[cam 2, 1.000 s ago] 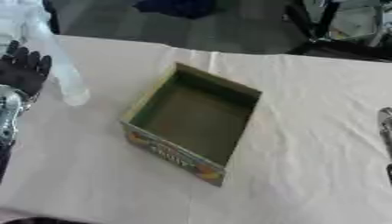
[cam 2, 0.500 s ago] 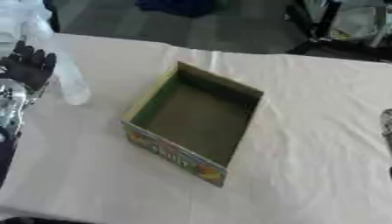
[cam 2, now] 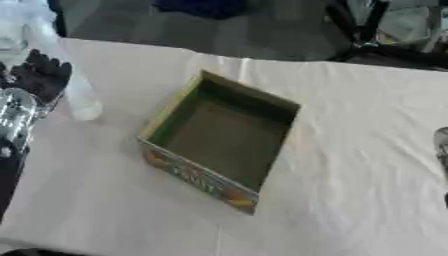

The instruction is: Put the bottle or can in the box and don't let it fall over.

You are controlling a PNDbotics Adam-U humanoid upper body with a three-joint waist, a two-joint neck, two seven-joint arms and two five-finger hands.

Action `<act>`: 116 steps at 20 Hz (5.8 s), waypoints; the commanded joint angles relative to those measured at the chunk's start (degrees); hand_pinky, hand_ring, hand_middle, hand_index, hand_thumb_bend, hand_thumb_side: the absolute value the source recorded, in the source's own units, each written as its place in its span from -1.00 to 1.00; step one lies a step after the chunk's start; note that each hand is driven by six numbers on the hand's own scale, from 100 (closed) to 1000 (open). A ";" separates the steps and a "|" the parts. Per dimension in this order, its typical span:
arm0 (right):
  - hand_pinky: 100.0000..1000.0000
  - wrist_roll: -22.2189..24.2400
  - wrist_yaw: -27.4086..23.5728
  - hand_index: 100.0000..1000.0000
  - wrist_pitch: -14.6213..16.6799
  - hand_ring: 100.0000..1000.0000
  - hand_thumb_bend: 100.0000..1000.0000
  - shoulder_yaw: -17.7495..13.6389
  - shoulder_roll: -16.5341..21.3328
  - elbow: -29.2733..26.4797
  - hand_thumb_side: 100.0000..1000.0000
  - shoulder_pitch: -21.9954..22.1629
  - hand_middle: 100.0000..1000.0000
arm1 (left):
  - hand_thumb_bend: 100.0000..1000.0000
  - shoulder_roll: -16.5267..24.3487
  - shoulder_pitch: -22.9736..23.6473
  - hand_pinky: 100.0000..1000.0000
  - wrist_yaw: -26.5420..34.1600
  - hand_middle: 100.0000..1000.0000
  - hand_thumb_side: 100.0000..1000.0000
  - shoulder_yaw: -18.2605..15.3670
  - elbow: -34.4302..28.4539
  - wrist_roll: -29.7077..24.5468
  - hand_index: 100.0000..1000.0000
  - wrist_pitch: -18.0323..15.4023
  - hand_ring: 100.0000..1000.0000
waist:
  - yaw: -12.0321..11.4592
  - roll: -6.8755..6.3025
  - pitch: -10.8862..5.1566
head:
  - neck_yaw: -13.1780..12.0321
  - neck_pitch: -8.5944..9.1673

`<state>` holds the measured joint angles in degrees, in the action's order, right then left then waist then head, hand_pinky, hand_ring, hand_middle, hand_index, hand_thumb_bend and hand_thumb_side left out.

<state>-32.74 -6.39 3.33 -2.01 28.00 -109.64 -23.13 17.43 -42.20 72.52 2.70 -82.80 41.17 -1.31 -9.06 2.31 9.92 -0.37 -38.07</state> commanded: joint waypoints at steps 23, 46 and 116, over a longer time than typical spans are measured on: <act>0.98 0.57 -0.79 0.66 0.00 0.85 -0.22 0.27 0.44 -1.17 -0.26 -1.47 0.86 | 0.13 1.43 -7.56 -1.00 0.29 -1.00 1.00 -1.88 5.03 -0.40 0.98 -2.36 -1.00 | 0.86 0.85 0.33 | -0.64 1.81; 0.99 1.07 -1.07 0.66 -0.09 0.85 -0.24 0.71 0.31 -1.19 -0.25 -1.87 0.87 | 0.15 1.50 -9.70 -1.00 0.44 -1.00 1.00 -2.06 4.31 -1.12 0.94 -2.93 -1.00 | 1.08 1.18 0.84 | -1.37 1.71; 1.00 -0.39 -3.49 0.66 0.23 0.86 -0.29 0.52 -3.32 1.13 -0.22 -5.84 0.89 | 0.11 -17.94 -13.67 -1.00 -3.19 -1.00 1.00 12.15 -8.48 -3.40 0.93 9.51 -1.00 | 9.21 2.01 2.02 | -0.32 0.25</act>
<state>-32.83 -9.77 3.53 -1.01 23.93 -107.67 -28.20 -0.10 -54.95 69.97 14.57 -91.06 38.07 7.92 -0.01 4.40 12.76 -0.80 -38.15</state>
